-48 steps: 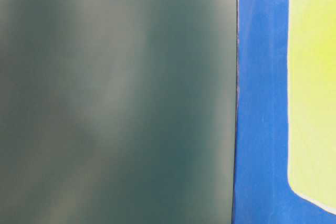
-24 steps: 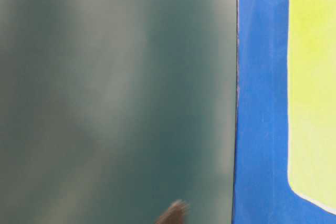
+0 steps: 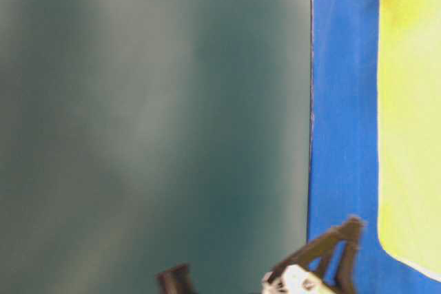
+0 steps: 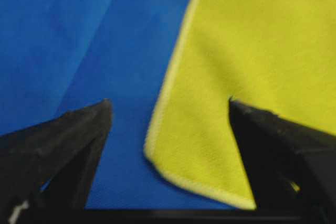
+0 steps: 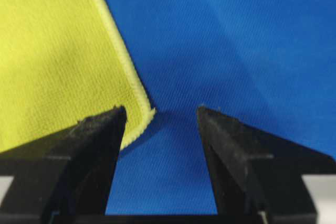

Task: Fold the yellow towel.
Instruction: 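Move both grippers to the towel's far corners and grasp them, then lift the far corners and fold them toward the near edge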

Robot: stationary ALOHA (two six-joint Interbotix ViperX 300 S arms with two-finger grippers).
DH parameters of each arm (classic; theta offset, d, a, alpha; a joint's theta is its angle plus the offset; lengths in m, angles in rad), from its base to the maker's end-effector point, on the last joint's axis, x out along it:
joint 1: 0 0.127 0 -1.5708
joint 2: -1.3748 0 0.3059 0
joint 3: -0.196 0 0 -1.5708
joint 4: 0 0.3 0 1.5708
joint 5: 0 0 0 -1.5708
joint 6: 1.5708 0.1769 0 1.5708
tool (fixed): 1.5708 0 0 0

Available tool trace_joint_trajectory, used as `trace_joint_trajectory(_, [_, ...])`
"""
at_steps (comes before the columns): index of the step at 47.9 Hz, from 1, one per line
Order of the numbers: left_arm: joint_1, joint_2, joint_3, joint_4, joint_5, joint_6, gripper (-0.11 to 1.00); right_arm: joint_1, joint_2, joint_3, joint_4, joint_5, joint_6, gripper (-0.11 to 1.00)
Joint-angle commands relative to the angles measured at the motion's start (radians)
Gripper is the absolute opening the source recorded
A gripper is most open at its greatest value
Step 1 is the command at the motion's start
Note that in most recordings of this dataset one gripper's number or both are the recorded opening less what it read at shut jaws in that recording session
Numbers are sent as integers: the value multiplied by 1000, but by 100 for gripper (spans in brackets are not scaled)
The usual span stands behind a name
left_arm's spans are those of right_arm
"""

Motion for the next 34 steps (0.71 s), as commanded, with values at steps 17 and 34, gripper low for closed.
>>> trace_joint_trajectory(17, [9,107,-51,-6,-28,0,79,-3,109,-32,5,-48,3,59])
trace_joint_trajectory(34, [-17,107,-51,-2,41,14,9,3,123,-40,2,-40,5,2])
